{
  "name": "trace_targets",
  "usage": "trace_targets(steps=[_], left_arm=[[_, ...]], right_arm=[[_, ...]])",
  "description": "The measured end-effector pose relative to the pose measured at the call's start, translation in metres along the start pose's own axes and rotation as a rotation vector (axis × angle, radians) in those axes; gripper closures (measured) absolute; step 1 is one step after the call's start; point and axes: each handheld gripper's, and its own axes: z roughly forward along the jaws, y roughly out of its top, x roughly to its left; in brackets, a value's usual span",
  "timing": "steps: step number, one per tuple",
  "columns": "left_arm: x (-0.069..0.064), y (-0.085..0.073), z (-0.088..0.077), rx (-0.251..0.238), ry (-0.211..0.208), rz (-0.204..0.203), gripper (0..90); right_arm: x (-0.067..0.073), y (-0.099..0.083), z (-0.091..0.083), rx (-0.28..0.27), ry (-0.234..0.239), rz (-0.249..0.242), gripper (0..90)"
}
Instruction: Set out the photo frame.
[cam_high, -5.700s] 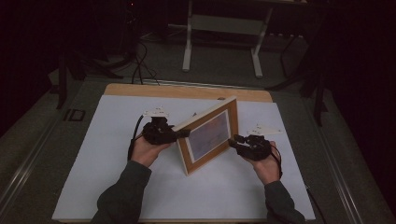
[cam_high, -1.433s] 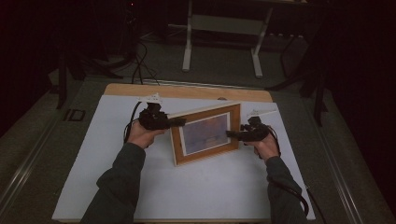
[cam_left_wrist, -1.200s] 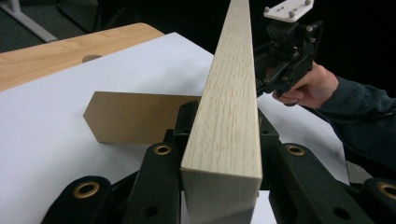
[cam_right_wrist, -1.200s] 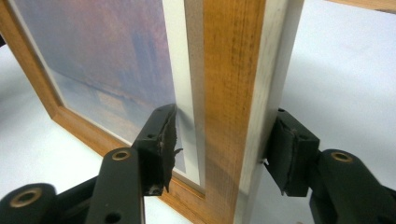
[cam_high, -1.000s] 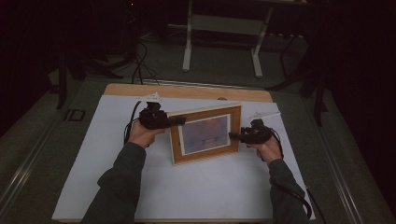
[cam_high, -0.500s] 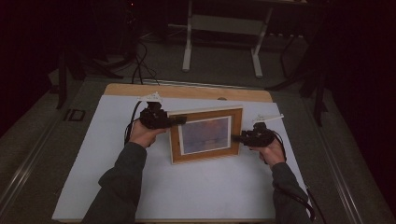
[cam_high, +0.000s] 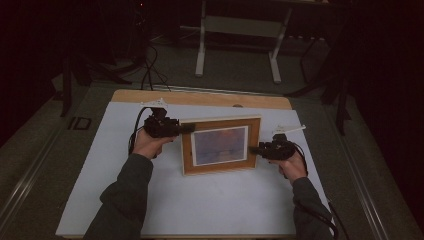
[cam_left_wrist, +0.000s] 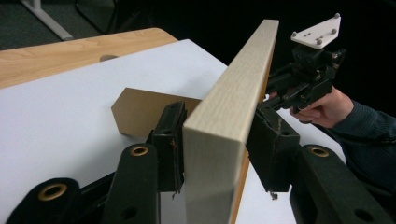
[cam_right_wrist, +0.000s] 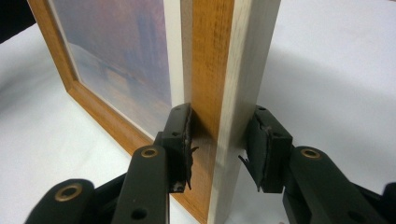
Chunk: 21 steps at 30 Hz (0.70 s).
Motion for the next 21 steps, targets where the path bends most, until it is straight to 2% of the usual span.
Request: trace_targets(steps=[7, 13, 21], left_arm=[[0.003, -0.002, -0.004, 0.001, -0.020, -0.008, 63.8], [0.005, -0.002, -0.005, 0.003, -0.023, -0.002, 63.9], [0.009, -0.003, -0.005, -0.004, -0.050, -0.030, 63.3]], right_arm=[[0.004, -0.003, -0.002, -0.001, -0.004, 0.009, 63.1], [0.010, -0.004, -0.003, 0.012, -0.011, 0.018, 63.3], [0.014, -0.007, -0.004, 0.010, -0.016, 0.036, 63.5]])
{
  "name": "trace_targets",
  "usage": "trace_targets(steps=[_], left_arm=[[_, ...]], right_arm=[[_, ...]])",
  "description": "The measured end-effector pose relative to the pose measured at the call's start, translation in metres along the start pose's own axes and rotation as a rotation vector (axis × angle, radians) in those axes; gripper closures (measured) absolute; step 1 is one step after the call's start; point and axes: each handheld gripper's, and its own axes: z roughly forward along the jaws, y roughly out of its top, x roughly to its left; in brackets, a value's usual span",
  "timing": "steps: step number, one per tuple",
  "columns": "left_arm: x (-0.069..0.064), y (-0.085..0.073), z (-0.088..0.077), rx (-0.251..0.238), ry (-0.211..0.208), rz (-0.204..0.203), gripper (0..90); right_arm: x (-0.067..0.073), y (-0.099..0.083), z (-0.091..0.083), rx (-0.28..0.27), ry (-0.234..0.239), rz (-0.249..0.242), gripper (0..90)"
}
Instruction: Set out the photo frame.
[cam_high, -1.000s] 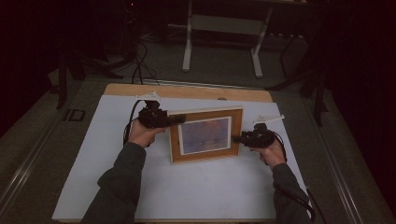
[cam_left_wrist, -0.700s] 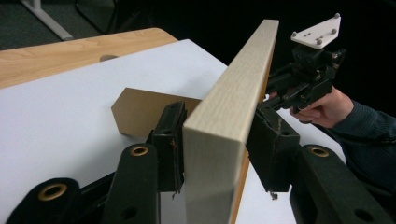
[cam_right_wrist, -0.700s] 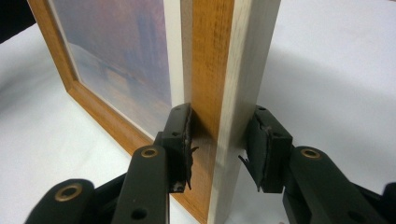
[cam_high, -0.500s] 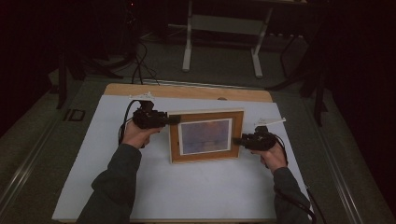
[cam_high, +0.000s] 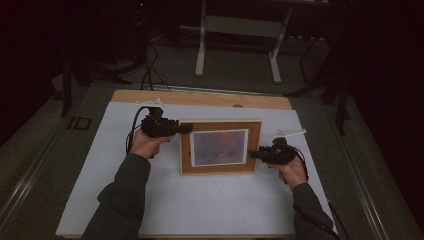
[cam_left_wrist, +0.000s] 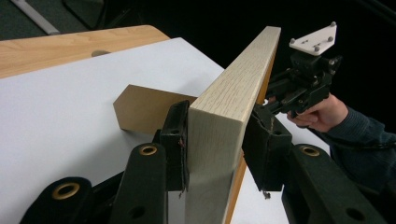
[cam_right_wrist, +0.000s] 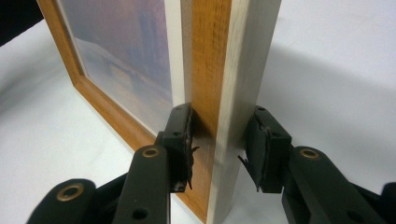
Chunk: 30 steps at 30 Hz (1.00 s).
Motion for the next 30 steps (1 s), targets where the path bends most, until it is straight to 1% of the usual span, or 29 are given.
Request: trace_targets(steps=[7, 14, 19, 25, 28, 30], left_arm=[[0.003, -0.001, 0.000, -0.004, -0.018, -0.020, 62.5], [0.003, -0.001, 0.000, 0.002, -0.029, -0.027, 62.4], [0.004, -0.001, -0.002, 0.004, -0.042, -0.040, 62.4], [0.005, -0.003, -0.007, 0.010, -0.049, -0.041, 62.3], [0.005, -0.004, -0.008, 0.004, -0.054, -0.052, 62.3], [0.005, -0.004, -0.008, 0.004, -0.056, -0.052, 62.3]], right_arm=[[0.006, -0.003, -0.002, 0.002, -0.006, 0.008, 63.7], [0.009, -0.005, -0.003, 0.005, -0.007, 0.015, 63.8], [0.011, -0.006, -0.003, 0.004, -0.001, 0.018, 63.9], [0.014, -0.006, -0.002, 0.012, 0.009, 0.013, 64.1], [0.015, -0.006, -0.001, 0.010, 0.013, 0.011, 64.2], [0.016, -0.007, -0.001, 0.008, 0.015, 0.012, 64.2]])
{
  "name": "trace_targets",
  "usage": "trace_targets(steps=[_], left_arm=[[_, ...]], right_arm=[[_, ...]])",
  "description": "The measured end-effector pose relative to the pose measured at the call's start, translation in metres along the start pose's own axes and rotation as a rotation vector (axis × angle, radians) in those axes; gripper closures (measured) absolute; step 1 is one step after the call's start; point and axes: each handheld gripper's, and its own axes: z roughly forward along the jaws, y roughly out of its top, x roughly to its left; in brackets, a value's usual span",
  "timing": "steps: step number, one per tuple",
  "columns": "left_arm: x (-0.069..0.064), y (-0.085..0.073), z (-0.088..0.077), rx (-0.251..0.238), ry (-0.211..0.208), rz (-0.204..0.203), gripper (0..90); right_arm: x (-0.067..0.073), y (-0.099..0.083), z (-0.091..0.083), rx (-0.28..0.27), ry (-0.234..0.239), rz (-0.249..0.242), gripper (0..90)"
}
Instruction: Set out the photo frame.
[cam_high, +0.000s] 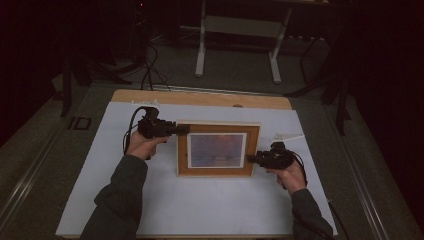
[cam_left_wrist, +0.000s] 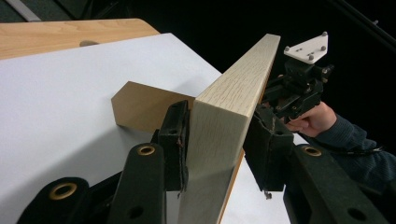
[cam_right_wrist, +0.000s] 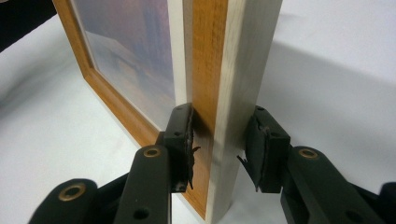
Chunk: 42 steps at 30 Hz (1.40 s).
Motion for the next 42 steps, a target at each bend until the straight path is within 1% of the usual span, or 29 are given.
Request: trace_targets(steps=[8, 13, 17, 22, 30, 33, 35, 37, 39, 40, 42], left_arm=[[0.001, -0.002, -0.005, -0.011, 0.012, 0.006, 61.8], [0.001, -0.003, -0.008, -0.018, 0.012, 0.001, 61.4], [0.001, -0.004, -0.008, -0.019, 0.009, -0.002, 61.3], [0.000, -0.004, -0.008, -0.017, 0.015, 0.006, 61.0], [0.000, -0.004, -0.009, -0.016, 0.007, -0.015, 60.9], [-0.001, -0.004, -0.009, -0.013, 0.013, -0.017, 60.6], [-0.002, -0.004, -0.009, -0.013, 0.020, -0.016, 60.1], [-0.003, -0.004, -0.009, -0.012, 0.030, -0.006, 59.1], [-0.004, -0.004, -0.009, -0.013, 0.035, -0.005, 56.3], [-0.005, -0.004, -0.010, -0.012, 0.043, 0.001, 55.1], [-0.007, -0.005, -0.011, -0.013, 0.063, 0.010, 51.8]], right_arm=[[0.003, 0.001, 0.003, 0.003, 0.007, -0.008, 64.3], [0.005, 0.002, 0.005, 0.004, 0.013, -0.010, 64.5], [0.005, 0.002, 0.005, 0.002, 0.019, -0.008, 64.4], [0.004, 0.001, 0.005, 0.003, 0.026, -0.009, 64.2], [0.003, 0.001, 0.006, 0.002, 0.035, 0.001, 63.7], [0.003, 0.001, 0.006, 0.006, 0.033, 0.001, 63.4], [0.004, 0.002, 0.007, 0.013, 0.024, -0.002, 61.3], [0.005, 0.002, 0.008, 0.024, 0.005, -0.012, 57.7], [0.004, 0.002, 0.007, 0.029, -0.004, -0.010, 54.1], [0.004, 0.001, 0.006, 0.029, -0.009, -0.008, 51.7], [0.003, 0.001, 0.004, 0.028, -0.012, -0.004, 49.9]])
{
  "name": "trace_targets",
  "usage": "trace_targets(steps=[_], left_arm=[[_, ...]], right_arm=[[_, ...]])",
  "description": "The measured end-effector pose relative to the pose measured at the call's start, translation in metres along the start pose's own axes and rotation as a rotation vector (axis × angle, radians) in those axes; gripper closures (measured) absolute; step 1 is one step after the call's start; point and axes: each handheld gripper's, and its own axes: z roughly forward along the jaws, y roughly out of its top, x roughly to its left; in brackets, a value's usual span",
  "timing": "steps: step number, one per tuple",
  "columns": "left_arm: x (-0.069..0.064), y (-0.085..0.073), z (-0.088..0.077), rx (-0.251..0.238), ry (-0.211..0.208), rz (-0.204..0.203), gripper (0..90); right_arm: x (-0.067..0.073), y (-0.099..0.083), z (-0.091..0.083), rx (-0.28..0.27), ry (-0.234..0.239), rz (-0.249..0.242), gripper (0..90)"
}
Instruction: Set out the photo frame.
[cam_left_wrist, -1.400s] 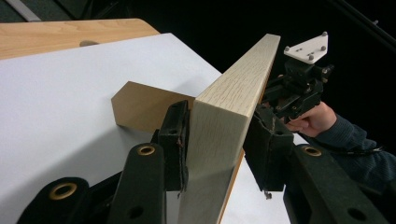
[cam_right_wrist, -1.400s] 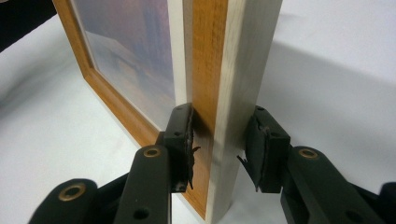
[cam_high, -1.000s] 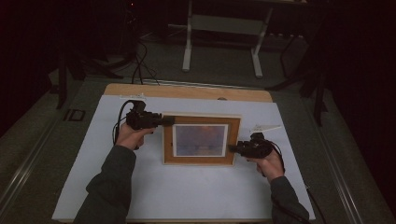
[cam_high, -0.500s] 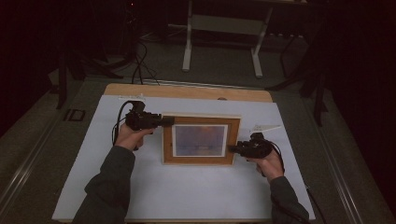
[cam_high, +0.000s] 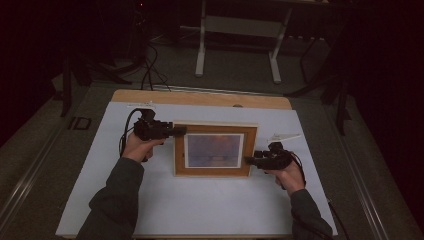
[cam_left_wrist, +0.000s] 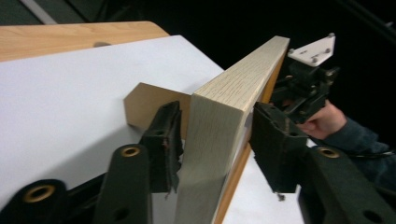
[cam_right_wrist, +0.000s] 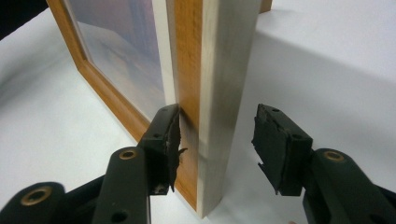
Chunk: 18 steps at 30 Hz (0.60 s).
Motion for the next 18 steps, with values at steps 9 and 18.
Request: trace_targets(steps=[9, 18], left_arm=[[-0.011, -0.002, -0.016, 0.010, 0.142, 0.035, 42.1], [-0.022, -0.015, -0.036, -0.016, 0.290, 0.065, 41.5]], right_arm=[[0.000, 0.001, -0.013, -0.015, -0.015, 0.001, 42.9], [0.001, 0.001, -0.024, -0.017, -0.027, -0.005, 39.7]])
